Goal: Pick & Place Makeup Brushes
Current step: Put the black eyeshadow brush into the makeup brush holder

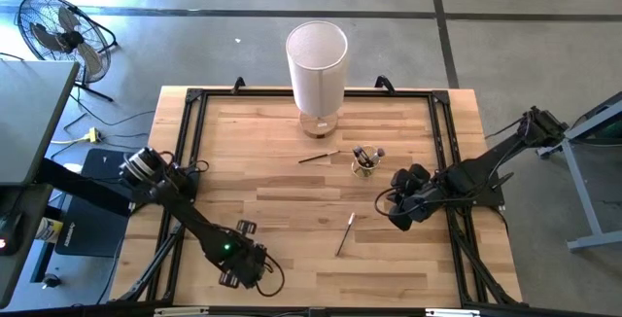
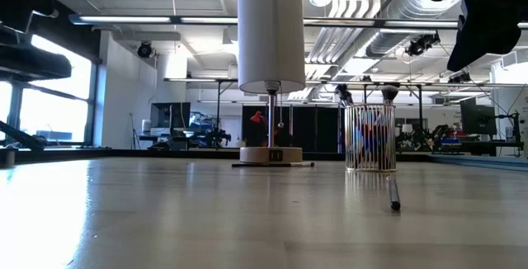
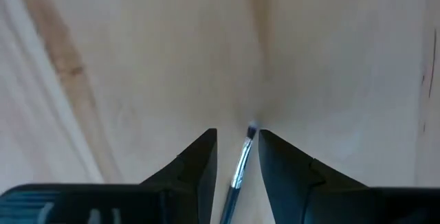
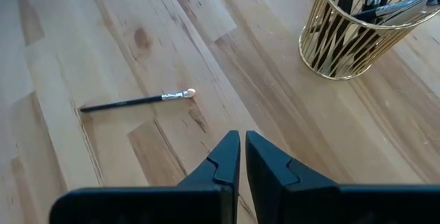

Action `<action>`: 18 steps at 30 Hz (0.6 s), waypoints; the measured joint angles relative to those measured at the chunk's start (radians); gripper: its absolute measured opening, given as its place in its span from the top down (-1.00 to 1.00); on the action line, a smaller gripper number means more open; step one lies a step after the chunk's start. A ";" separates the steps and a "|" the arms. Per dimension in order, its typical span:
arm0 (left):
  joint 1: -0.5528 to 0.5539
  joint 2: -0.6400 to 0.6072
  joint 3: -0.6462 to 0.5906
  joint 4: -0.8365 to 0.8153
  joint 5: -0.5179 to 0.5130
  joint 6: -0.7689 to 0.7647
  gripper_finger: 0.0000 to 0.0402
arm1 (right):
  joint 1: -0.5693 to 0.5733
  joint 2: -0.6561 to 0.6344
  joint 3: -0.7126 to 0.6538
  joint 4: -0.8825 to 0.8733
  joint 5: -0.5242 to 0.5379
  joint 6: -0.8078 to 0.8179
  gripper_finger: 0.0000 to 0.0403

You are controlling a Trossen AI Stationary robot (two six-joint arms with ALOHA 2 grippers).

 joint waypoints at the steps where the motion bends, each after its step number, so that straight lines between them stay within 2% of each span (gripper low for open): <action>1: 0.000 0.004 0.000 0.009 0.005 0.006 0.49 | 0.000 0.000 0.000 0.000 0.001 0.000 0.90; 14: 0.000 0.073 0.004 0.051 0.040 0.047 0.49 | 0.000 0.000 0.000 -0.001 0.023 0.001 0.92; 18: 0.000 0.074 0.003 0.046 0.038 0.053 0.62 | 0.000 0.000 -0.001 -0.001 0.023 -0.001 0.91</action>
